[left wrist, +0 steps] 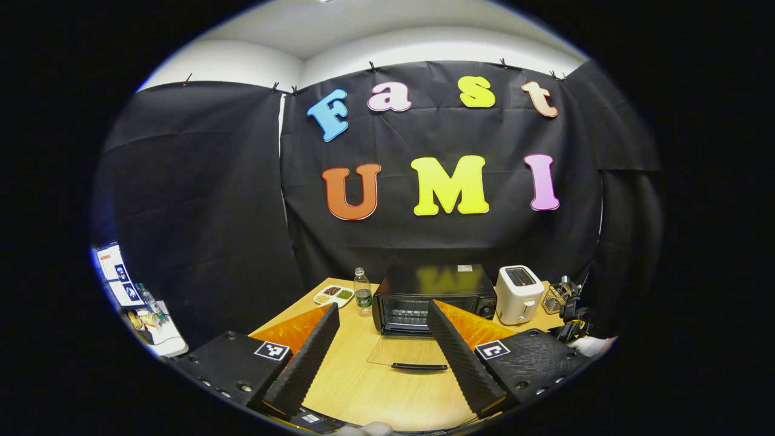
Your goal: Open the electric oven with the left hand, put the food in, and close the electric oven.
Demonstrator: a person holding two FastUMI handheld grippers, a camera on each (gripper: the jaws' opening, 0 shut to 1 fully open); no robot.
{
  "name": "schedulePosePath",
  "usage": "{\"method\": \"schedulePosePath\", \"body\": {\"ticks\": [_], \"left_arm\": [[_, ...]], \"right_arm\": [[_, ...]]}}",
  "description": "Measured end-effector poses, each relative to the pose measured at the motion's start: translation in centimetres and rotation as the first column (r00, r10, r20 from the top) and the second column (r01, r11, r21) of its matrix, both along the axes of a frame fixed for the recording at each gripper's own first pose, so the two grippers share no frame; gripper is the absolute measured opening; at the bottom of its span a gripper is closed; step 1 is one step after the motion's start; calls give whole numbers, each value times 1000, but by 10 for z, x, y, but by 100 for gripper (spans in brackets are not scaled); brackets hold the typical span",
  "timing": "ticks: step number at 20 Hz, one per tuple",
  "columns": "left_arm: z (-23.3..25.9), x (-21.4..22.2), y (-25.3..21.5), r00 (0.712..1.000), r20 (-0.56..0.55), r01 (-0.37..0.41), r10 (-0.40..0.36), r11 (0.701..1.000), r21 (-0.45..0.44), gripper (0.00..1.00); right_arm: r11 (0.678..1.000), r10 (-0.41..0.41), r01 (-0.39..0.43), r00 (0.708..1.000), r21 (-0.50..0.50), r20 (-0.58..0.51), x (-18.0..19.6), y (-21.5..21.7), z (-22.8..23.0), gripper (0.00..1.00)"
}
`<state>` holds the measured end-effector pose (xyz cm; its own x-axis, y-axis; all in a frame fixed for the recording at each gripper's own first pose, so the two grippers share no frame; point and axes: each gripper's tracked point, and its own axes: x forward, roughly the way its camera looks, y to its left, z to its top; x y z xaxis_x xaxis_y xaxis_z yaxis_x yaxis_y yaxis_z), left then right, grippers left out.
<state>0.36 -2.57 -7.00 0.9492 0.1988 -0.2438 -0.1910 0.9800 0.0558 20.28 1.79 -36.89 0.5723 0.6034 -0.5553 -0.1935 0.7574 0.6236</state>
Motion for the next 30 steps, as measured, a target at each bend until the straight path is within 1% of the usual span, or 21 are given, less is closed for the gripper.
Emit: {"method": "schedulePosePath", "body": {"ticks": [2,5,8,10,13,16,19,20,22,23,26,27,30], "left_arm": [[-5,2,6,1000,1,15,-15,1000,-2,95],[-14,4,19,999,-6,42,-42,999,0,95],[-22,5,31,995,-16,98,-98,995,-2,95],[-24,6,38,991,-21,135,-135,991,0,96],[-29,7,52,981,-25,191,-191,982,-13,96],[-34,6,64,967,-33,251,-251,968,0,96],[-36,1,76,958,-28,288,-287,957,31,95],[-40,-2,80,956,-31,293,-292,956,34,95],[-47,-3,88,953,-36,301,-300,953,41,95],[-51,-3,93,954,-41,300,-298,953,46,95],[-61,-6,101,952,-58,302,-300,953,28,96],[-63,-6,103,952,-64,301,-299,953,25,95],[-68,-4,111,954,-77,294,-291,955,31,95]], "right_arm": [[1000,-23,23,999,2,41,-2,2,25,44],[996,-80,76,991,42,111,-6,16,70,44],[978,-189,171,968,115,166,-7,40,109,43],[967,-223,192,956,169,192,-15,69,126,43],[939,-314,268,923,214,223,-11,104,130,43],[892,-396,324,896,315,201,-11,141,130,43],[845,-495,415,846,337,198,-2,162,108,43],[823,-527,440,828,359,193,3,168,104,43],[764,-590,485,791,425,158,13,182,98,43],[741,-616,508,775,439,143,19,188,91,43],[697,-670,561,731,446,127,46,204,74,43],[676,-690,576,713,460,122,56,209,72,43],[623,-723,623,690,473,44,87,224,54,43]]}}
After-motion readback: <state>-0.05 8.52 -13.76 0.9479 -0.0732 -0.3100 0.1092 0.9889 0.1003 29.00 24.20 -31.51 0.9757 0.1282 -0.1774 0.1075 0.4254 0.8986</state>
